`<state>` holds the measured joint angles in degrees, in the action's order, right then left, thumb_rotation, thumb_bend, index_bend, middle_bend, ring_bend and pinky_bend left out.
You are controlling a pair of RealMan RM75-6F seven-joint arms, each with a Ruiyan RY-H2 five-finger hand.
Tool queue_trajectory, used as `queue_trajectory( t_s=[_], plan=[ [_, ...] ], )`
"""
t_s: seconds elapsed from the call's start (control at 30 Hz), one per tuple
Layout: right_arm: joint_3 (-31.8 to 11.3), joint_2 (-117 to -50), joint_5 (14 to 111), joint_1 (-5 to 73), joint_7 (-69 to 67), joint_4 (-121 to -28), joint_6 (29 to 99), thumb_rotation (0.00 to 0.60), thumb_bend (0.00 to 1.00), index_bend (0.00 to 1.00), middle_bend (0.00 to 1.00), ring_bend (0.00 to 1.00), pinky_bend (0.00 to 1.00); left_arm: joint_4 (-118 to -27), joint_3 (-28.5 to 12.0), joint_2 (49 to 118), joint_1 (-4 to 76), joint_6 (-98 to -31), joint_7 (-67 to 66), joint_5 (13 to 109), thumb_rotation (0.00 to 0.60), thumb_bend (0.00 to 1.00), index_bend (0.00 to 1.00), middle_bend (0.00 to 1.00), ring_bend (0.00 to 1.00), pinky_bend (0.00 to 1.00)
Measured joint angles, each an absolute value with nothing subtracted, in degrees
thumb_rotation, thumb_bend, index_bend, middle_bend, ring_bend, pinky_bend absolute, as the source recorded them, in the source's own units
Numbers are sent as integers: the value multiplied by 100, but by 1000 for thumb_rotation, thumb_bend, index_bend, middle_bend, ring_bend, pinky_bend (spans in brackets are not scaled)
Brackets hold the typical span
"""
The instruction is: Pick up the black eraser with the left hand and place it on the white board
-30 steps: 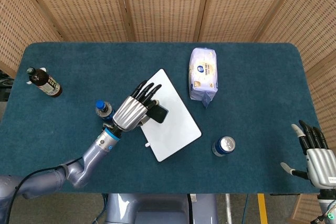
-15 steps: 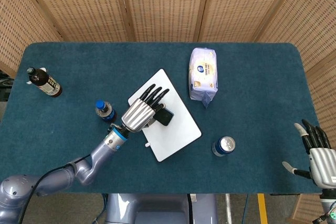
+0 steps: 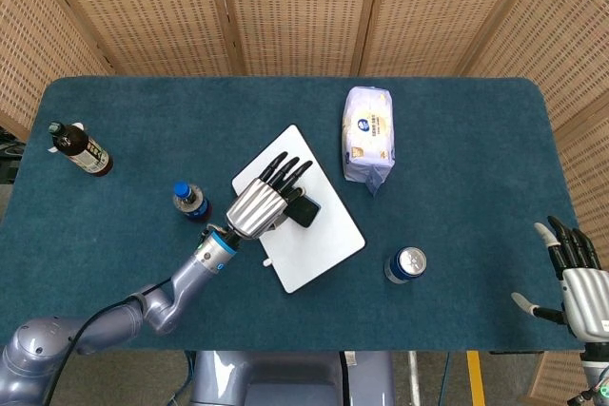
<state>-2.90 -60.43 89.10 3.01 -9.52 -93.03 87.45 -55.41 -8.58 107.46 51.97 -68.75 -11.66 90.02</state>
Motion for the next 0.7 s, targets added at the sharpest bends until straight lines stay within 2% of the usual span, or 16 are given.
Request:
queue_trajectory(
  t_s=[0.47, 0.7],
  plan=[
    [-295, -6040, 8939, 296, -983, -9306, 8775, 600, 2, 0, 0, 0, 0, -5497, -848, 10797, 5232, -6749, -1217, 8959, 600, 271, 398, 0, 0, 0],
    [-302, -6035, 8936, 289, -1014, -9295, 8790, 600, 2, 0, 0, 0, 0, -5465, -857, 10816, 5240, -6722, -1252, 8933, 600, 262, 328, 0, 0, 0]
  ],
)
